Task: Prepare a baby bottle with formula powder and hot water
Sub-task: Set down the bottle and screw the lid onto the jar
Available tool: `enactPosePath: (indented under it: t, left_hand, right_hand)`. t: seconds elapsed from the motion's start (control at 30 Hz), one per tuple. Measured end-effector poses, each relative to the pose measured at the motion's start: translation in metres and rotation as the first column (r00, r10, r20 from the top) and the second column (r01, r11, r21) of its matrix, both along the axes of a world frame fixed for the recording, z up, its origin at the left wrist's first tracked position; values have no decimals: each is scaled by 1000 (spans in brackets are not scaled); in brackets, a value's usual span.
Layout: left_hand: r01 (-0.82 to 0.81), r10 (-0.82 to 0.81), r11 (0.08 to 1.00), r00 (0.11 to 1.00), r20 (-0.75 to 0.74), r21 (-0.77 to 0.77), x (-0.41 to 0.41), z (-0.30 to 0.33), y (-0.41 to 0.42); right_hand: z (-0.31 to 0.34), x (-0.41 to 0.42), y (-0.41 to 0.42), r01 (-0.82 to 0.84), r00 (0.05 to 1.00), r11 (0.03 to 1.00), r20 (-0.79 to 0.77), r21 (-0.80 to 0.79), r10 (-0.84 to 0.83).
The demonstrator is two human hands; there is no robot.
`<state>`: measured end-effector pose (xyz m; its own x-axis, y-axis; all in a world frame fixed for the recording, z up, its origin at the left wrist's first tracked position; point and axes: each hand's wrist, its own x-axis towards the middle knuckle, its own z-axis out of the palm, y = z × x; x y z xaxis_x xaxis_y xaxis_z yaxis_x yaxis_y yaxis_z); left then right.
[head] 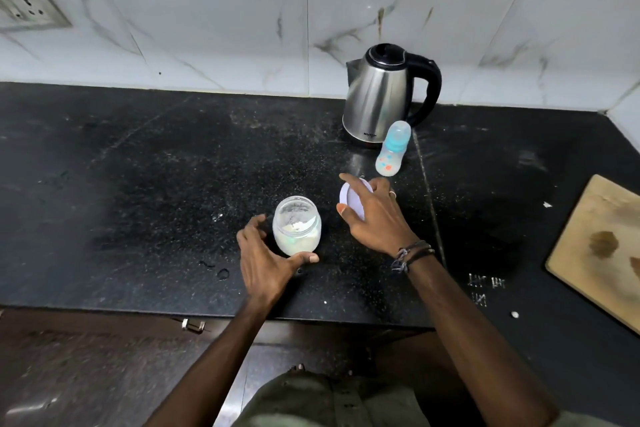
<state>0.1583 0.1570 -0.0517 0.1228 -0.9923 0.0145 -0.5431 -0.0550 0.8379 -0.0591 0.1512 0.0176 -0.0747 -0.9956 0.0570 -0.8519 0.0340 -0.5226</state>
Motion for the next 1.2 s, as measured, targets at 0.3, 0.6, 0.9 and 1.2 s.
enactPosePath:
  t: [0.3,0.6,0.9,1.2]
  left_hand:
    - [174,-168,985,967,-192,15,-13,-4,-11]
    - [190,-204,978,958,-200,-87,-29,17,-1]
    - [225,-240,970,938,-249,-88,-42,32,3]
    - [278,-302,952,924,-236,-129,-51,37,6]
  right_hand:
    - [22,11,5,61,961,972,275,-226,4]
    - [35,16,11,-130,975,971,151,-203,162]
    - [68,18,15,-312,944,950,-100,30,313]
    - [101,18,16,-352,841,898,-332,265,427]
